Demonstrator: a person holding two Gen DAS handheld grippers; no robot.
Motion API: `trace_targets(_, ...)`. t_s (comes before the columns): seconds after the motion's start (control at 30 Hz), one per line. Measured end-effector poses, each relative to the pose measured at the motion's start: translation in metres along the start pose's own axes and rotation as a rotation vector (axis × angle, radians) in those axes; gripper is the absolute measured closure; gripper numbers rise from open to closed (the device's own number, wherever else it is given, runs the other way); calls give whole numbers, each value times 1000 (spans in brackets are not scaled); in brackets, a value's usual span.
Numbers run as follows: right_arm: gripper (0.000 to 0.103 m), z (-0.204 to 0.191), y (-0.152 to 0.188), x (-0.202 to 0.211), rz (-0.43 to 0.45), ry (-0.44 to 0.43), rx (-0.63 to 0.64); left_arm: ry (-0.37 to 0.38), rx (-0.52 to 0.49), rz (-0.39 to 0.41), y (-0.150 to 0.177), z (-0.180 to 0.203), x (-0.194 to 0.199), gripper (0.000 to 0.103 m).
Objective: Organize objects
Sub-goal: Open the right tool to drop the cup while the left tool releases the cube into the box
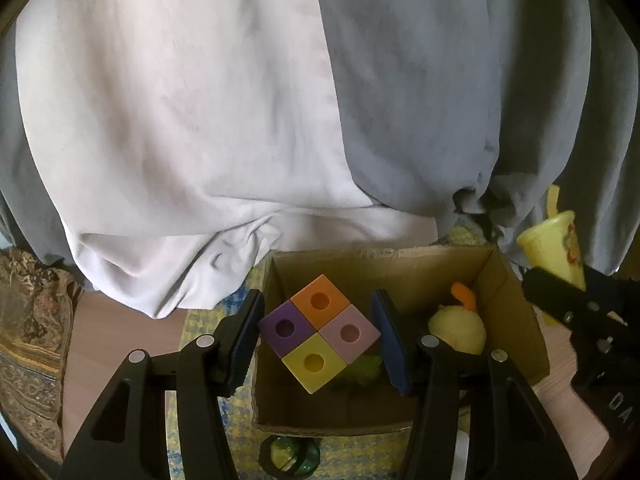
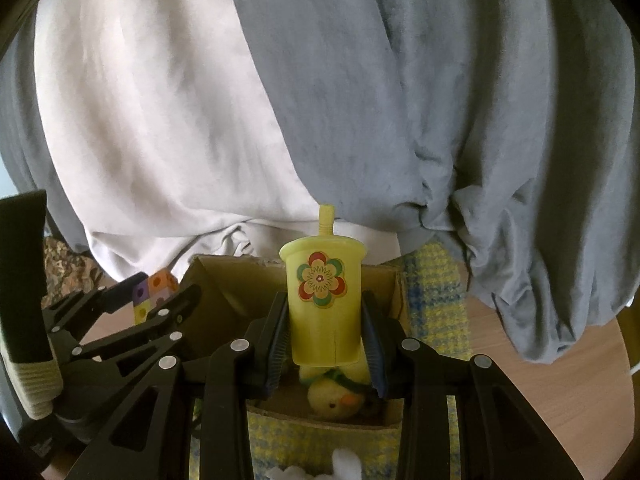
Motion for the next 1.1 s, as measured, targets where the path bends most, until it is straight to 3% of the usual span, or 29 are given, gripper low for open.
trace_targets(0.07, 67, 1, 0, 0, 0, 5, -4, -4, 1, -5, 1, 0, 0, 47)
trace_targets(0.13, 53, 3, 1, 0, 0, 11, -8, -15, 0, -2, 2, 0, 1, 38)
trace_targets(0.2, 30, 5, 2, 4, 22, 32, -14, -32, -5, 10, 2, 1, 4, 27)
trace_targets(0.27, 23, 7, 2, 9, 43, 49, -19, -45, -8, 18, 2, 2, 6, 21)
trace_targets(0.6, 12, 8, 5, 27, 60, 61, -16, -69, 5, 36, 8, -2, 24, 3)
trace_targets(1.1, 12, 6, 28, 53, 51, 70, -36, -117, 17, 59, 36, -9, 59, 1)
Point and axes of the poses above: each gripper's, at about its wrist camera, not at the fingertips, and x roughly against the way its jaws point, z to its right, y to its underside, the point moved 3 cm from there along -x, roughly the way its jaws point, and after that the axes turned 6 degrees about y, right-handed, at the moved point
